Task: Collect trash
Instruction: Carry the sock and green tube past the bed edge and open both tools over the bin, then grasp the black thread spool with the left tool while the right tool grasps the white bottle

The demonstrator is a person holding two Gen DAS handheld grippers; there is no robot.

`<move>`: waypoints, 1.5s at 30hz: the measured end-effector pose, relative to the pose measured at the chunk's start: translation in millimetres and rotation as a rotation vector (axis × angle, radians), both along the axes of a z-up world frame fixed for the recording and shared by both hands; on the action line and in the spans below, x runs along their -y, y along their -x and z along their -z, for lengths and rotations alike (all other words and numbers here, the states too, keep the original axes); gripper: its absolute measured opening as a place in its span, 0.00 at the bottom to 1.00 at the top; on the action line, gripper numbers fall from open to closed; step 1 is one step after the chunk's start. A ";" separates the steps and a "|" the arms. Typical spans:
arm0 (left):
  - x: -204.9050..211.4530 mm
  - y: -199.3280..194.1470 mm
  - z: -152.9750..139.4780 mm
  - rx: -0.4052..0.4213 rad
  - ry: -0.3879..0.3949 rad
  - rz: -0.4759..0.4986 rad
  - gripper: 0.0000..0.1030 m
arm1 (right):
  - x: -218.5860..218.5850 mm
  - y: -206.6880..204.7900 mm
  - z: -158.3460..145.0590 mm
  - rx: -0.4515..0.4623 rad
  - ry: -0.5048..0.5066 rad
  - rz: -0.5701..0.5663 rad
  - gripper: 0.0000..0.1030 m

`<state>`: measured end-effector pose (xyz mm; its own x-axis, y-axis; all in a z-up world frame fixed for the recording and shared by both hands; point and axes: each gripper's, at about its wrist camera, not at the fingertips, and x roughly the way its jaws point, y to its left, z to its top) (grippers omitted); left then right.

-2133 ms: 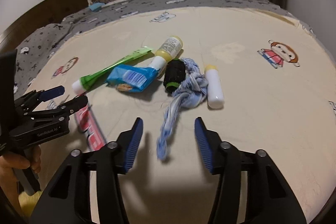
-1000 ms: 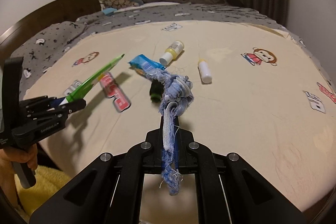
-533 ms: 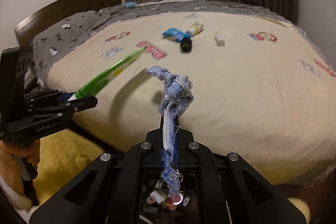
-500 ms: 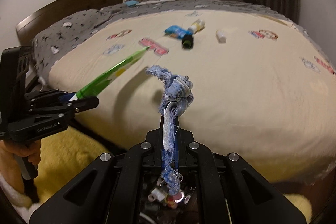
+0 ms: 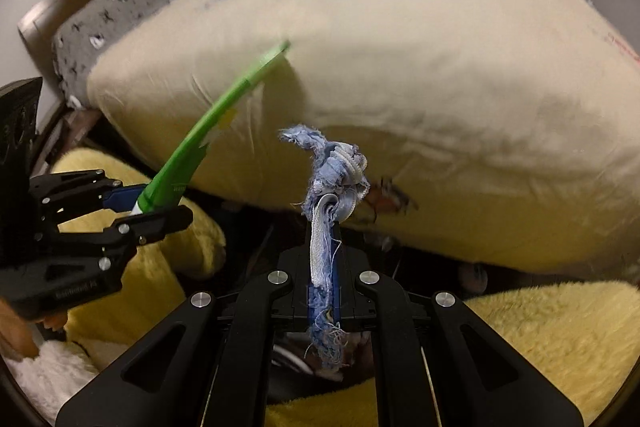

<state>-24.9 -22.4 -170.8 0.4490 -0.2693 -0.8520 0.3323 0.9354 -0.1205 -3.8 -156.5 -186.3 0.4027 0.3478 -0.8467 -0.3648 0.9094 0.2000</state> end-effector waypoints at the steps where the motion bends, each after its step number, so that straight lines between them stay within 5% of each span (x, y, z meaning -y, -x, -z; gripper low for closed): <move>1: 0.7 -2.3 7.2 -0.020 -0.004 0.003 0.27 | -0.2 -0.2 4.3 -0.016 0.001 0.000 0.07; 16: 10.7 -15.9 64.0 -0.190 -0.033 0.062 0.27 | -0.9 -7.7 39.8 -0.137 0.020 0.026 0.10; 20: 13.5 -17.4 66.0 -0.192 -0.031 0.057 0.46 | -0.2 -8.8 39.7 -0.141 0.033 0.035 0.11; 22: 9.1 -16.6 64.2 -0.188 -0.027 0.057 0.48 | -1.3 -8.3 40.8 -0.144 0.033 0.046 0.20; 24: 8.2 -17.0 62.8 -0.185 -0.030 0.053 0.49 | -2.6 -7.4 37.5 -0.134 0.022 0.058 0.59; 27: 5.2 -18.3 59.7 -0.178 -0.038 0.044 0.50 | 3.8 -9.2 31.4 -0.115 0.008 0.071 0.61; 37: -9.5 -34.8 12.6 -0.084 -0.039 0.010 0.61 | 12.1 -29.3 -18.2 0.016 0.028 0.078 0.68; 45: -28.3 -74.6 -51.3 0.086 -0.046 -0.040 0.75 | 27.4 -75.7 -73.0 0.190 0.050 0.121 0.71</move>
<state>49.7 5.9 -119.5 0.5304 -0.2115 -0.8210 0.3019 0.9520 -0.0502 71.9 -183.9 -113.3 0.5924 0.2471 -0.7668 -0.2795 0.9557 0.0921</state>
